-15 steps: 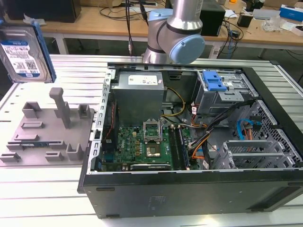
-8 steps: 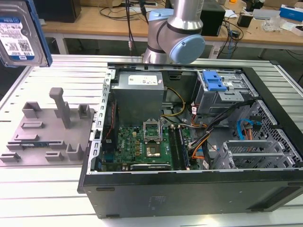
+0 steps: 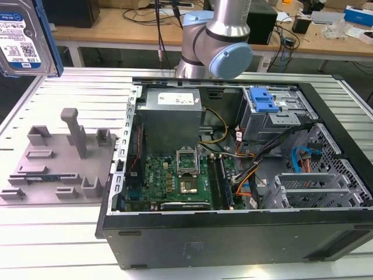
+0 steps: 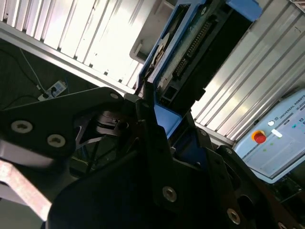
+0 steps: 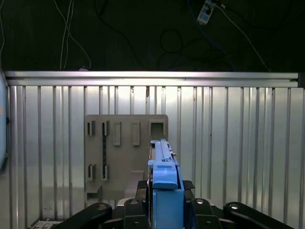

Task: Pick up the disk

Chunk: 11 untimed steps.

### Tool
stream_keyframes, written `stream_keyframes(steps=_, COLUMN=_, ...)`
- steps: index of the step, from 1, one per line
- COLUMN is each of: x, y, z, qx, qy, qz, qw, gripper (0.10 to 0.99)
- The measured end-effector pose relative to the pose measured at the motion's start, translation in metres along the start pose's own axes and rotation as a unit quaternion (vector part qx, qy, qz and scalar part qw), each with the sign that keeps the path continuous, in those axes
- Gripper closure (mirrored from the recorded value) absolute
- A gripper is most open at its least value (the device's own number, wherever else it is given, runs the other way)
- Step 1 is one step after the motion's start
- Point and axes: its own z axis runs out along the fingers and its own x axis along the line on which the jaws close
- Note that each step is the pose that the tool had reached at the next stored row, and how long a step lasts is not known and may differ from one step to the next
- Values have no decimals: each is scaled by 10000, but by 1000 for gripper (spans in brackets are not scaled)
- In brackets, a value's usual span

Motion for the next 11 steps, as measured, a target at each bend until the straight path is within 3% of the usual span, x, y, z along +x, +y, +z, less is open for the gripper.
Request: stream_keyframes(steps=11, x=0, y=-1, z=0, qx=0, qy=0, qz=0, qw=10000, gripper=722)
